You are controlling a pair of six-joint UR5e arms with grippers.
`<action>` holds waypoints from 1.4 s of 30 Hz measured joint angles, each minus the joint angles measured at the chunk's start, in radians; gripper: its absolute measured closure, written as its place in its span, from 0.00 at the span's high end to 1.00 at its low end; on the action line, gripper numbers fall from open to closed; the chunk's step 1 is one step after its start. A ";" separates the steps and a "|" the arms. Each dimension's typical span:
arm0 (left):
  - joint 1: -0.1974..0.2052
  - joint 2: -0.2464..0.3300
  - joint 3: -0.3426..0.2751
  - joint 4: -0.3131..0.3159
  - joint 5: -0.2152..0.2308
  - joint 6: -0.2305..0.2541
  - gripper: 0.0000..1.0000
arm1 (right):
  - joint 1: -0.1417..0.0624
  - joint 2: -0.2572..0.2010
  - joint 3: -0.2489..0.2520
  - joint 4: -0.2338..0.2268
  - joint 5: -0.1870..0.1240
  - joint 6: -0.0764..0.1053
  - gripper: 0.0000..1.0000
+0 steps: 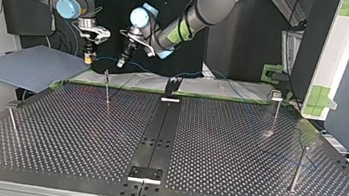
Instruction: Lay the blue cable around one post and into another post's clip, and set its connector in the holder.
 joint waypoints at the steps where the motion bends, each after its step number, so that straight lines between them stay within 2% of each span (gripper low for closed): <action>1: 0.001 -0.007 0.008 -0.007 0.001 0.000 0.02 | -0.001 0.000 -0.002 0.001 -0.001 0.000 0.00; 6: 0.011 -0.022 0.055 -0.028 0.007 -0.002 0.02 | -0.012 0.003 -0.033 0.012 -0.017 0.003 0.00; 14: 0.021 -0.024 0.083 -0.030 0.017 -0.002 0.02 | -0.020 0.004 -0.090 0.059 -0.021 0.000 0.00; 23: 0.035 -0.024 0.094 -0.029 0.035 -0.002 0.02 | -0.034 0.009 -0.103 0.057 -0.021 0.001 0.00; 32: 0.072 -0.026 0.107 -0.039 0.072 -0.007 0.02 | -0.037 0.044 -0.137 0.076 -0.022 0.003 0.00; 42: 0.103 -0.047 0.134 -0.078 0.100 -0.009 0.02 | -0.037 0.054 -0.184 0.118 -0.023 -0.002 0.00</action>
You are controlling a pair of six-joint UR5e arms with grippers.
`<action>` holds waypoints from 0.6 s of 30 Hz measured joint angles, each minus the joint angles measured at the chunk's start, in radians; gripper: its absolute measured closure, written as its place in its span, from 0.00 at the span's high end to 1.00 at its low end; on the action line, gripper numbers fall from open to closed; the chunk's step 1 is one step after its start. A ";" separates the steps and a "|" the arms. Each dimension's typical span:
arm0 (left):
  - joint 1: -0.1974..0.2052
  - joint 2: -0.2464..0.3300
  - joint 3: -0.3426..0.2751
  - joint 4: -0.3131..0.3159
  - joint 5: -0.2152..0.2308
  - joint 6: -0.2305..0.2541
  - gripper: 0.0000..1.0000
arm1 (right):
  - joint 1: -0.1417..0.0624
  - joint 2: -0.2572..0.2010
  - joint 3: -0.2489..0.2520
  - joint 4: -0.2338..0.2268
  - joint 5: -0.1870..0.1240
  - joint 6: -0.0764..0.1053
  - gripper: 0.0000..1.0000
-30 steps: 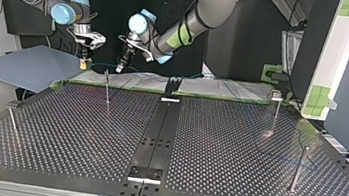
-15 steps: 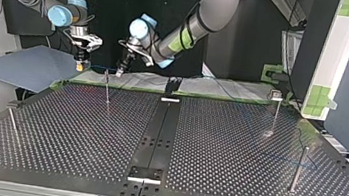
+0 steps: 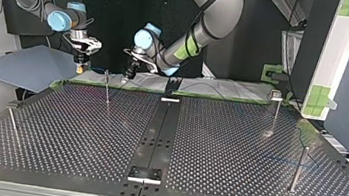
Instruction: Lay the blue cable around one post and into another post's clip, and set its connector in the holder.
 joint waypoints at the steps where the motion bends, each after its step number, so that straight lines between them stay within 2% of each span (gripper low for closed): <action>1: 0.001 -0.001 0.001 -0.001 0.001 0.000 0.02 | 0.000 0.001 -0.004 0.002 0.000 0.000 0.00; 11: 0.015 -0.028 0.046 -0.030 0.025 0.000 0.02 | -0.003 0.006 -0.047 0.028 0.000 0.000 0.00; 18: 0.027 -0.031 0.033 -0.035 0.028 0.000 0.02 | -0.011 0.009 -0.069 0.036 0.002 0.003 0.00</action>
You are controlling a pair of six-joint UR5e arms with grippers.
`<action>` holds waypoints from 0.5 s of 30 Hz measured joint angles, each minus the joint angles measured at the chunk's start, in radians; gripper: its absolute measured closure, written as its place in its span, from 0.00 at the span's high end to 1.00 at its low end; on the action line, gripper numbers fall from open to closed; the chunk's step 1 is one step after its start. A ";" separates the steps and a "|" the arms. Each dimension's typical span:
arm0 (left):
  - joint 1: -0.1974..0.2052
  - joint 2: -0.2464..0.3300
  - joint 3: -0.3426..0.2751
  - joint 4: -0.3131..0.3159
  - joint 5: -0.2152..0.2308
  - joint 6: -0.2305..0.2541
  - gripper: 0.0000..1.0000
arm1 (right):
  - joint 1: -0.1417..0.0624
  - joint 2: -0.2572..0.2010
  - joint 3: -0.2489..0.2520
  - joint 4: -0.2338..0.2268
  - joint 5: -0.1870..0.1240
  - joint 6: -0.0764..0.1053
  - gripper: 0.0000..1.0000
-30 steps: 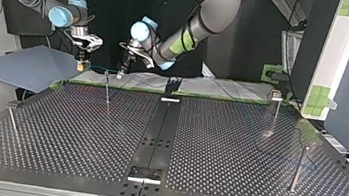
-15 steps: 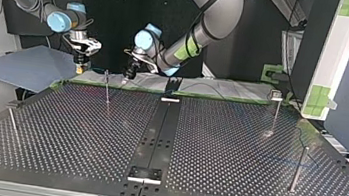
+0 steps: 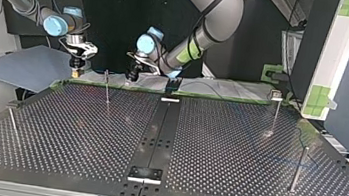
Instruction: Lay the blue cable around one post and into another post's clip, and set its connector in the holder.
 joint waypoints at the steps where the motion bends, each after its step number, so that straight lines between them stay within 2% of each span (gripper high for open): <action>1: 0.002 0.000 -0.001 0.000 0.000 0.000 0.02 | -0.001 0.000 -0.003 0.002 0.001 0.000 0.00; 15: 0.011 0.000 -0.002 0.000 0.002 0.000 0.02 | -0.013 0.005 -0.039 0.025 0.007 -0.003 0.00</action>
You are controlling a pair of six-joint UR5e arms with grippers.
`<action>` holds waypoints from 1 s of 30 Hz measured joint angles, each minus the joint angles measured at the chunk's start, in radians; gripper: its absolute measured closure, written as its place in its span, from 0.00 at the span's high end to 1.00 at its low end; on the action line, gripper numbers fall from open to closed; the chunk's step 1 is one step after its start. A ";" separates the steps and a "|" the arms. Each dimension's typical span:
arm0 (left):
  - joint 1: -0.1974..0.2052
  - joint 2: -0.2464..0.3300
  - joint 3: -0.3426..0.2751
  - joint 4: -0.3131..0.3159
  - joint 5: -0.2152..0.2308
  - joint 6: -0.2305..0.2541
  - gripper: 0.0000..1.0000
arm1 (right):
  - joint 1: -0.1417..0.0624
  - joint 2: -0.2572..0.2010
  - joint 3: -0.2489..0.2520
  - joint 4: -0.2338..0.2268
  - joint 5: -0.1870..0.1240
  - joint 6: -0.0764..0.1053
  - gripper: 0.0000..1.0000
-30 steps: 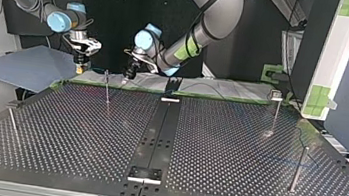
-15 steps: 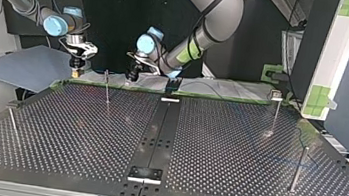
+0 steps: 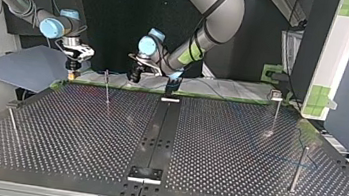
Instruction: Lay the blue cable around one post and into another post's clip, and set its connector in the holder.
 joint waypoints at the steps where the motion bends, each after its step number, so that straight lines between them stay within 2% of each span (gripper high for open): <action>1: 0.001 0.000 0.001 0.000 0.000 0.000 0.02 | 0.000 0.000 -0.002 0.000 0.000 0.000 0.00; 9: 0.006 -0.003 0.012 -0.007 0.004 -0.001 0.02 | -0.002 0.004 -0.021 0.003 0.002 0.003 0.00; 14: 0.020 -0.024 0.031 -0.042 0.015 -0.003 0.02 | -0.002 0.005 -0.034 0.016 0.002 0.001 0.00; 23: 0.052 -0.029 0.079 -0.091 0.039 -0.005 0.02 | -0.002 0.008 -0.051 0.016 0.010 0.004 0.00; 30: 0.059 -0.029 0.086 -0.100 0.045 -0.005 0.02 | -0.003 0.014 -0.069 0.021 0.020 0.003 0.00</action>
